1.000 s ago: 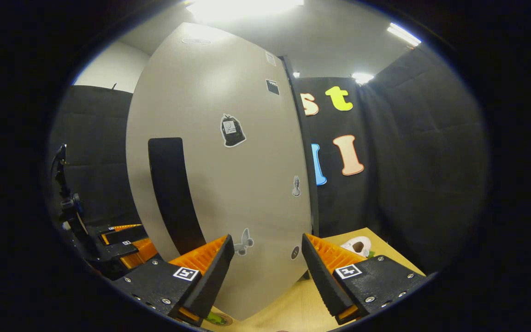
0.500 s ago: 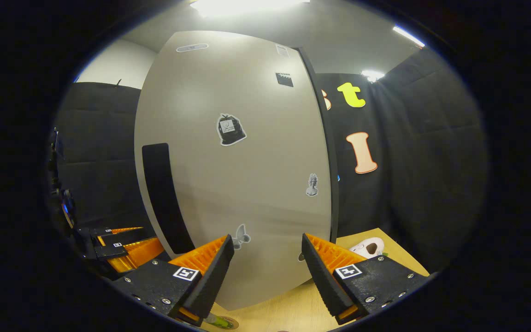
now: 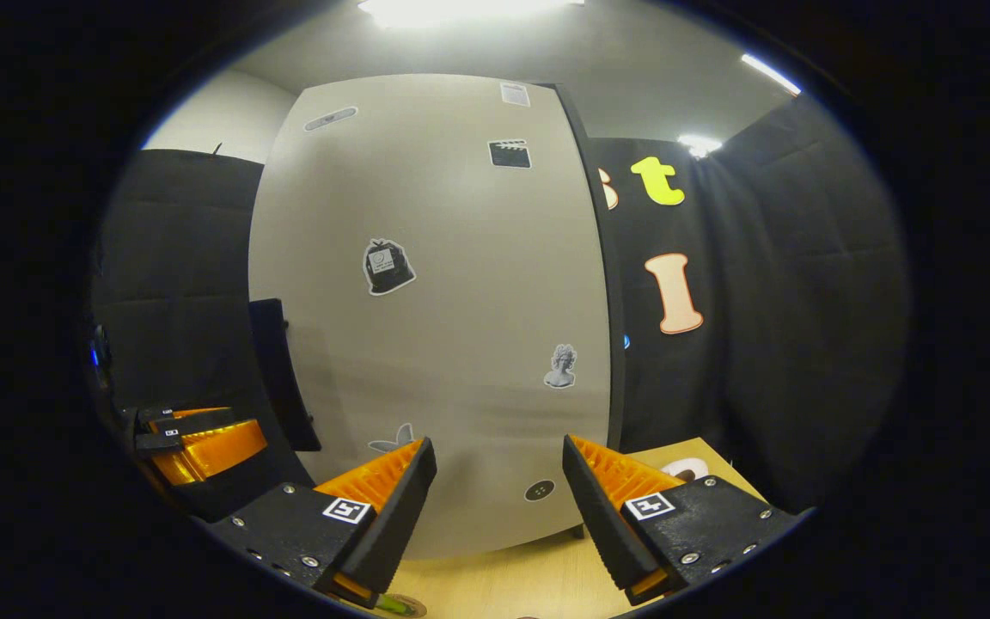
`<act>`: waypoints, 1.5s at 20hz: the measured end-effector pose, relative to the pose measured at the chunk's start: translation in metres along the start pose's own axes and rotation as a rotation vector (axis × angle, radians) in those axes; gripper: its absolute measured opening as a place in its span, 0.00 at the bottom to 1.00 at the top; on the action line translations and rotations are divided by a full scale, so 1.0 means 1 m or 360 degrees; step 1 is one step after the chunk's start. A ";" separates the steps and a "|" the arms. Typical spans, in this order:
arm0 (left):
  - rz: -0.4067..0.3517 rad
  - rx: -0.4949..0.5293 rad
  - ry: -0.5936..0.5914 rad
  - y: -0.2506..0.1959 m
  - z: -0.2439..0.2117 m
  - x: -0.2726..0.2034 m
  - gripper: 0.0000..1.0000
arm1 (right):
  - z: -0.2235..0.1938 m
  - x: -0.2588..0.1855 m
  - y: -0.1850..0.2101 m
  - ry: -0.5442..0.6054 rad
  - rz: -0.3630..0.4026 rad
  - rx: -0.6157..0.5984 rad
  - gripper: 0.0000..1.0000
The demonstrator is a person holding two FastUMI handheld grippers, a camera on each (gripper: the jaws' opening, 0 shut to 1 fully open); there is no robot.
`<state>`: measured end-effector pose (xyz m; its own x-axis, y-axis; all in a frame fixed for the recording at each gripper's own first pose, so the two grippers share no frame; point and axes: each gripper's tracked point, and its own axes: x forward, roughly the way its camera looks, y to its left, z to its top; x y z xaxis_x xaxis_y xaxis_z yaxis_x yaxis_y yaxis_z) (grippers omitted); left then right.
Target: Open the cabinet door with the right hand, grasp the bottle in the cabinet with the left hand and place it on the coaster, then close the cabinet door with the right hand.
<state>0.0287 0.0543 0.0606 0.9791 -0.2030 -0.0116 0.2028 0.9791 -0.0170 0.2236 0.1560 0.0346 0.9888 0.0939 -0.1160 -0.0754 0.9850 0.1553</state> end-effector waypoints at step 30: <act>0.0224 0.0018 -0.0003 -0.044 0.003 0.034 0.82 | 0.004 0.004 0.003 -0.0136 -0.0040 -0.0138 0.93</act>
<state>0.0530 0.0046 0.0639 0.9979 -0.0637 -0.0114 0.0636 0.9980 -0.0038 0.2274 0.1587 0.0382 0.9976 0.0599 -0.0344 -0.0575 0.9961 0.0674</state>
